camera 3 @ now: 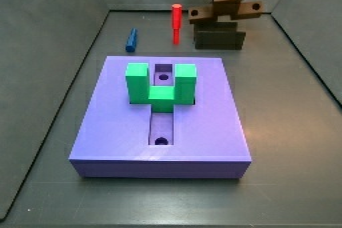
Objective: Pick up the brown object. Move up. Place the brown object on the fixture. Regrasp the brown object. Move to above the board. Insert the brown object.
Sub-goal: Place the brown object on the fixture.
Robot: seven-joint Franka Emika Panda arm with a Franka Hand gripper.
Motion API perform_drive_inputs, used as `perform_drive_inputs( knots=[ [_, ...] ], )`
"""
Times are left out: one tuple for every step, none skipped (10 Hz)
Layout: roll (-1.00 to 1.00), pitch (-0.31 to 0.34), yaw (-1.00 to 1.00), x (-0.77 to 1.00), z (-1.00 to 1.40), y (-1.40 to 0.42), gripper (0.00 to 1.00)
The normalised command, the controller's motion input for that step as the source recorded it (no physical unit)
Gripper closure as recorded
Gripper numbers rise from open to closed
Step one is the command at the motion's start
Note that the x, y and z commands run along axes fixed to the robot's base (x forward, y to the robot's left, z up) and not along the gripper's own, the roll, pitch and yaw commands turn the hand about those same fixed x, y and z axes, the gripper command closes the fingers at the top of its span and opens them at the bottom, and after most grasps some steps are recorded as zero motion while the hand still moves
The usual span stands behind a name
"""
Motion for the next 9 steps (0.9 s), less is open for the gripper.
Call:
perform_drive_inputs(
  knots=[
    [0.0,0.0,0.06,0.17,-0.3,0.0,1.0],
    [0.05,0.0,0.04,0.07,-0.29,0.0,1.0],
    [0.0,0.0,0.04,0.05,-0.31,0.0,1.0],
    [0.0,0.0,0.07,0.05,-0.3,-0.02,1.0],
    [0.0,0.0,0.06,0.04,-0.26,-0.01,1.0],
    [0.0,0.0,0.12,0.03,-0.21,-0.04,1.0],
    [0.0,0.0,0.15,0.02,-0.21,-0.1,1.0],
    [0.0,0.0,0.17,0.01,-0.2,-0.11,1.0],
    [0.0,0.0,0.14,0.0,-0.21,-0.06,1.0]
  ],
)
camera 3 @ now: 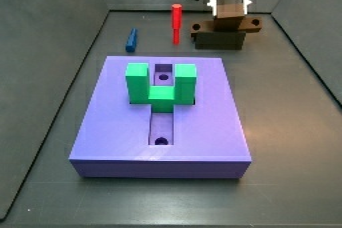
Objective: Pick up the brown object. Move up. Place the brown object on the fixture. Regrasp the brown object. Move to above the board. Insert the brown object.
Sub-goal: Place the brown object on the fixture.
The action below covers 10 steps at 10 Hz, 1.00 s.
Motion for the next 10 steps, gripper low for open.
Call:
perform_drive_inputs(
  knots=[
    [0.0,0.0,0.13,0.0,-0.19,0.0,1.0],
    [0.21,0.0,0.14,0.0,-0.14,0.0,1.0],
    [0.41,0.0,0.04,0.0,-0.07,0.0,1.0],
    [0.5,0.0,0.0,-0.05,-0.09,0.0,1.0],
    [0.41,0.0,0.0,0.0,-0.08,-0.01,1.0],
    [0.43,0.0,0.01,0.0,-0.08,-0.03,1.0],
    [0.33,0.0,0.04,0.0,-0.11,-0.02,1.0],
    [0.03,0.0,0.0,0.0,0.0,0.0,1.0],
    [0.0,0.0,0.0,0.0,0.0,0.0,1.0],
    [0.0,0.0,0.0,0.0,0.0,0.0,0.0]
  ],
)
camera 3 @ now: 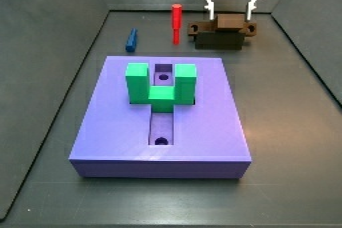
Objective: Pick up the brown object. Move up. Place the brown object on the fixture. Regrasp the brown object. Move to above the board. Insert the brown object.
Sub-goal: Regrasp the brown object.
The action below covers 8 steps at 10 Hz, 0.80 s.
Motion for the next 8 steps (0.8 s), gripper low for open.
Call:
perform_drive_inputs(
  knots=[
    [-0.09,-0.066,0.05,0.02,0.82,0.0,0.0],
    [-0.18,-0.117,0.07,0.12,0.92,-0.02,0.0],
    [-0.13,-0.217,0.07,0.26,0.86,-0.1,0.0],
    [0.0,-0.166,0.08,0.48,0.73,-0.19,0.0],
    [0.45,0.046,0.1,0.6,0.47,-0.27,0.0],
    [0.92,0.106,0.15,0.49,0.42,-0.24,0.0],
    [1.0,0.1,0.05,0.3,0.35,-0.16,0.0],
    [1.0,0.154,-0.03,0.06,0.13,-0.1,0.0]
  ],
)
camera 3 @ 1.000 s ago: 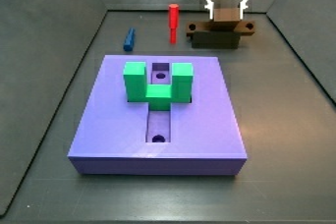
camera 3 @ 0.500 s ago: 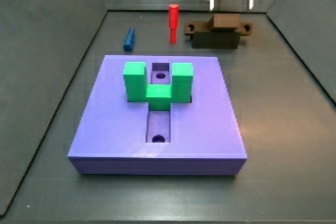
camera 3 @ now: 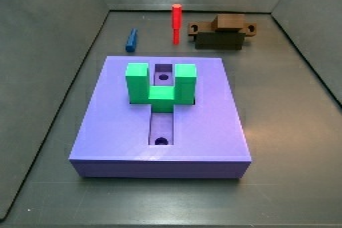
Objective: Pick up the brown object. Move up. Place the brown object on the fixture. Regrasp the brown object. Move to above the board. Insert the brown object.
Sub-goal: Regrasp the brown object.
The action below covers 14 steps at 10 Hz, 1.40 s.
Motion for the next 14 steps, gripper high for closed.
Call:
perform_drive_inputs(
  knots=[
    [1.0,0.297,-0.25,-0.05,0.14,-0.04,0.0],
    [1.0,0.351,-0.26,-0.09,0.17,-0.03,0.0],
    [1.0,0.22,0.0,-0.46,0.09,0.0,0.0],
    [1.0,0.151,0.25,-0.43,-0.06,0.0,0.0],
    [1.0,0.0,0.38,-0.44,-0.19,0.0,0.0],
    [1.0,-0.051,0.37,-0.35,-0.19,0.0,0.0],
    [1.0,-0.1,0.31,-0.25,-0.16,0.0,0.0],
    [1.0,-0.134,0.24,-0.12,-0.13,-0.03,0.0],
    [1.0,-0.074,0.12,0.0,0.0,-0.08,0.0],
    [1.0,-0.057,0.02,0.0,-0.01,-0.06,0.0],
    [1.0,-0.077,-0.01,0.0,-0.02,-0.02,0.0],
    [1.0,-0.069,-0.09,0.0,0.0,0.0,0.0],
    [1.0,-0.006,-0.13,0.05,0.0,-0.04,0.0],
    [1.0,0.0,-0.23,0.11,0.0,-0.02,0.0]
  ],
)
